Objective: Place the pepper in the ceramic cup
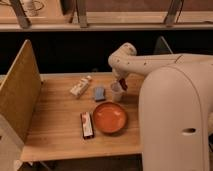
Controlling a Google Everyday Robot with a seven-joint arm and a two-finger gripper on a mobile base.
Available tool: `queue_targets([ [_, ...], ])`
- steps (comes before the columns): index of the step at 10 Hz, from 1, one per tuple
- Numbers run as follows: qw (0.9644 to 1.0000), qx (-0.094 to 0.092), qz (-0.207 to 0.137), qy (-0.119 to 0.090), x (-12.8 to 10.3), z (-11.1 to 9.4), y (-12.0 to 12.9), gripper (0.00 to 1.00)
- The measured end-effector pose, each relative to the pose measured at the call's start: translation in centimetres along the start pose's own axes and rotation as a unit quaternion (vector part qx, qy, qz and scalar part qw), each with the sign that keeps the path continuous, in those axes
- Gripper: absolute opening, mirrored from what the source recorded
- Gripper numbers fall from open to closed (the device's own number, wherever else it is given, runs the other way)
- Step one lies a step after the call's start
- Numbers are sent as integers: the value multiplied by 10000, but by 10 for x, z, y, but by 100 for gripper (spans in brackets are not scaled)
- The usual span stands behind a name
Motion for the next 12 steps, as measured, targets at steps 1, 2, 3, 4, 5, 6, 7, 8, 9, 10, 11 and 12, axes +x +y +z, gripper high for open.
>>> queue_targets([
  [1, 9999, -75, 100, -47, -3, 5, 2, 0],
  [2, 9998, -128, 136, -98, -7, 7, 4, 0],
  [3, 9997, -155, 150, -146, -12, 7, 6, 0],
  [4, 9996, -161, 123, -210, -18, 6, 6, 0],
  [5, 9995, -123, 62, -288, -26, 1, 4, 0],
  [6, 9994, -89, 22, -333, -30, -2, 2, 0],
  [7, 9992, -26, -34, -393, -36, -7, -1, 0],
  [8, 9991, -11, -44, -427, -39, -8, -2, 0],
  [9, 9990, -29, -28, -448, -39, -7, -2, 0],
  [10, 9989, -118, 23, -452, -39, -2, 1, 0],
  [11, 9984, -310, 92, -474, -40, 6, 10, 0],
  [12, 9975, -509, 109, -478, -41, 14, 22, 0],
])
